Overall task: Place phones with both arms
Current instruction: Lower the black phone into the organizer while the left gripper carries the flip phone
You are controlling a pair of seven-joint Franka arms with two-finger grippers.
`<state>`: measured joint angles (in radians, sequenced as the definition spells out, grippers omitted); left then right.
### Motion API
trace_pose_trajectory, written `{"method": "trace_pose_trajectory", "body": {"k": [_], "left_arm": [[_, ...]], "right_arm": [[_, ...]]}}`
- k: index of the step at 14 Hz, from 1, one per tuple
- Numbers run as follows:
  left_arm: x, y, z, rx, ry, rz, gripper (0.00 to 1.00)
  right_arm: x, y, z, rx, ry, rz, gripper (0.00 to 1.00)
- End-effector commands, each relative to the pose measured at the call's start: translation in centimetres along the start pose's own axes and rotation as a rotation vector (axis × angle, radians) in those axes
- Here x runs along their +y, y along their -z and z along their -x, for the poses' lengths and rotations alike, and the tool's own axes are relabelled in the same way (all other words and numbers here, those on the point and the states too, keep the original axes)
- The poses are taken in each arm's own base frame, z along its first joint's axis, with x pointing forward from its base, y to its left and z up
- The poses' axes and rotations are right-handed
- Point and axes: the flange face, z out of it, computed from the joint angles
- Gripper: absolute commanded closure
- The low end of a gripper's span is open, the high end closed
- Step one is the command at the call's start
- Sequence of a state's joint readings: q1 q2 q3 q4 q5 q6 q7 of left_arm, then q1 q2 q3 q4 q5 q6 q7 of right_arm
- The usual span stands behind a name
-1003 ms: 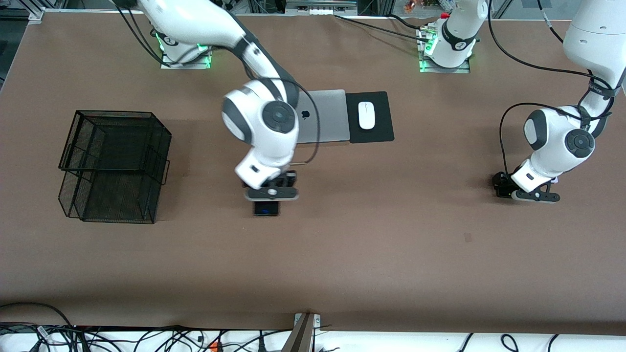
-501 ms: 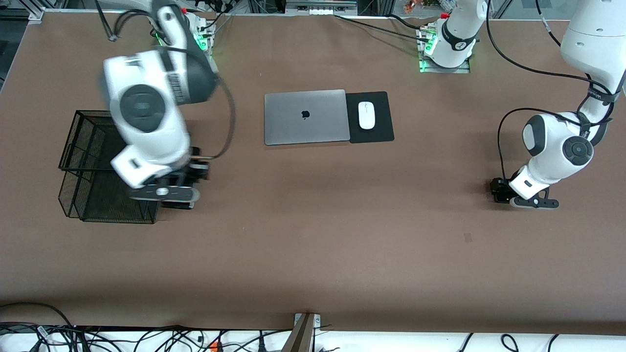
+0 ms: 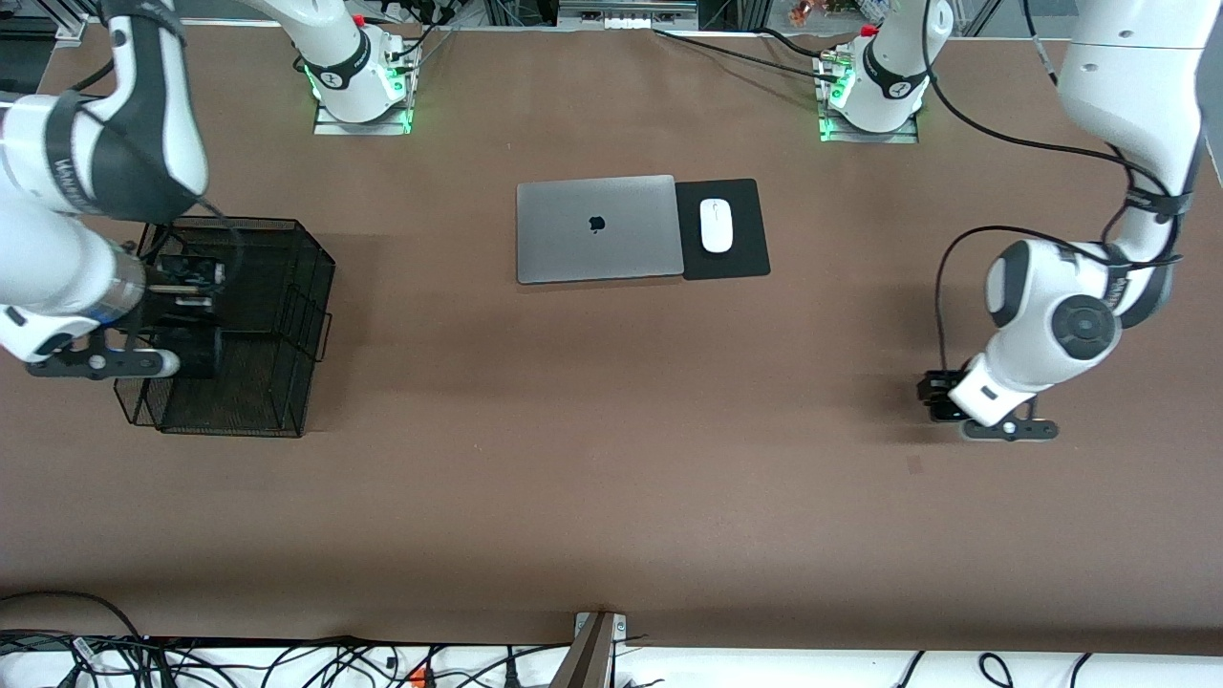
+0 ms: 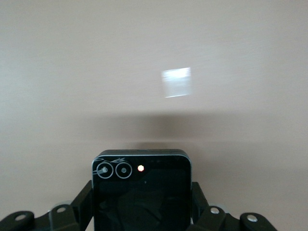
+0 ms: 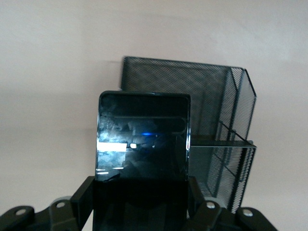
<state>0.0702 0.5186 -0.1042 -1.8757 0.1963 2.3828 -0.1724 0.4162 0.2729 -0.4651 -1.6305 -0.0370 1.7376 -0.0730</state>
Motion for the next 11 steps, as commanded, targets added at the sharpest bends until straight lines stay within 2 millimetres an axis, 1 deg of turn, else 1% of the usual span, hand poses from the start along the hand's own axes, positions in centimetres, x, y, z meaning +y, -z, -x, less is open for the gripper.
{"method": "trace_pose_trajectory", "body": {"k": [1, 2, 3, 4, 6, 7, 8, 10, 11], "left_arm": [[5.8, 0.9, 0.1, 0.003, 0.031, -0.013, 0.72], [9.1, 1.0, 0.6, 0.003, 0.025, -0.013, 0.72], [11.9, 0.7, 0.8, 0.005, 0.029, -0.012, 0.72], [15.1, 0.7, 1.3, 0.002, 0.032, -0.014, 0.72], [20.9, 0.7, 1.8, -0.005, 0.062, -0.020, 0.72], [24.2, 0.7, 2.1, -0.015, 0.079, -0.028, 0.72], [26.9, 0.8, 2.0, -0.019, 0.111, -0.026, 0.72], [31.9, 1.0, 2.5, -0.030, 0.138, 0.012, 0.72], [33.5, 0.9, 2.8, -0.029, 0.133, 0.022, 0.72]], "right_arm": [[3.2, -2.4, 2.7, 0.023, 0.010, -0.052, 0.95], [5.2, -4.4, 3.3, 0.020, 0.018, -0.056, 0.95], [6.2, -6.2, 4.3, 0.017, 0.014, -0.067, 0.95], [6.5, -7.2, 5.4, 0.025, 0.008, -0.084, 0.95], [7.3, -9.4, 7.8, 0.025, -0.009, -0.123, 0.95], [7.4, -10.0, 8.3, 0.022, -0.012, -0.130, 0.95], [8.1, -10.5, 8.7, 0.011, -0.022, -0.134, 0.95], [8.5, -11.0, 8.9, 0.006, -0.023, -0.135, 0.95], [8.5, -11.2, 8.8, 0.005, -0.023, -0.131, 0.95]]}}
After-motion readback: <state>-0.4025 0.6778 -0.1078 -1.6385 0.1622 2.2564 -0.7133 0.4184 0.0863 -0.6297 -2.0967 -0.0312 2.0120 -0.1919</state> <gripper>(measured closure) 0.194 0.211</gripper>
